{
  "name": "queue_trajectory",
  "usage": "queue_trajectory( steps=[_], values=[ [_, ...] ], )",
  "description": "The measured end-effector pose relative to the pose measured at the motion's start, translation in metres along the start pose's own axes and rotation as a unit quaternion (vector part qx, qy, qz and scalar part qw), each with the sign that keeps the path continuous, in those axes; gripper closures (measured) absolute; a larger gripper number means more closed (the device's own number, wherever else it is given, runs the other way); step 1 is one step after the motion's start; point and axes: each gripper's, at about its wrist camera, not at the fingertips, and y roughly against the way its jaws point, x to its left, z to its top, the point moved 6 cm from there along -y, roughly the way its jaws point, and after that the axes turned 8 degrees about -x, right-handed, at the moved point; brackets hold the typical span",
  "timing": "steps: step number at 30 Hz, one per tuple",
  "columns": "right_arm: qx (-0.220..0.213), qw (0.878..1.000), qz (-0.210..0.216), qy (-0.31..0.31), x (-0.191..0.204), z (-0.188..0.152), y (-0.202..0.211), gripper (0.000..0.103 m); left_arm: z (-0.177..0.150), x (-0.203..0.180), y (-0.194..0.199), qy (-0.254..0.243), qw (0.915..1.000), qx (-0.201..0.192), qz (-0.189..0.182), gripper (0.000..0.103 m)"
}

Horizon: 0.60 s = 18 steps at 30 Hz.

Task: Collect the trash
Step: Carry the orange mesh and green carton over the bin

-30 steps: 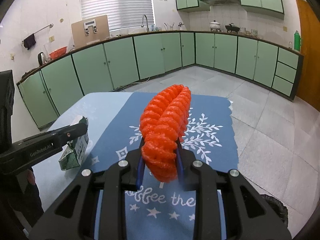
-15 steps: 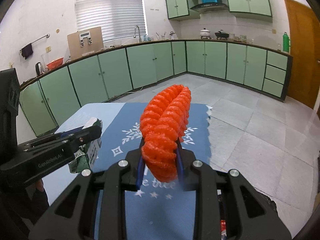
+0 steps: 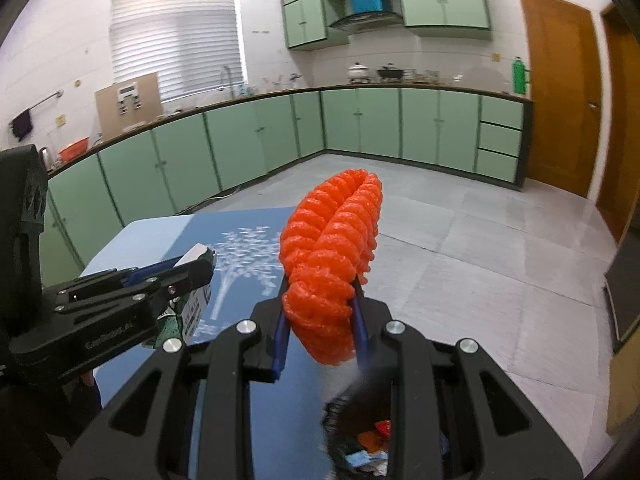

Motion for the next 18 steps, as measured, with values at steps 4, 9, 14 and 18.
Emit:
queue_trajectory(
  steps=[4, 9, 14, 18],
  values=[
    [0.003, 0.999, -0.031, -0.007, -0.033, -0.007, 0.011, 0.078, -0.003, -0.031, -0.01, -0.015, 0.9993, 0.005, -0.033, 0.078],
    [0.008, 0.997, -0.071, -0.023, -0.074, -0.024, 0.028, 0.078, -0.01, -0.075, -0.025, -0.032, 0.9961, 0.017, -0.08, 0.078],
    [0.013, 0.994, -0.102, -0.041, -0.105, -0.041, 0.039, 0.078, -0.024, -0.109, -0.045, -0.04, 0.9915, 0.037, -0.119, 0.078],
    [0.019, 0.991, -0.119, -0.055, -0.125, -0.058, 0.045, 0.078, -0.035, -0.123, -0.061, -0.041, 0.9885, 0.056, -0.134, 0.078]
  ],
)
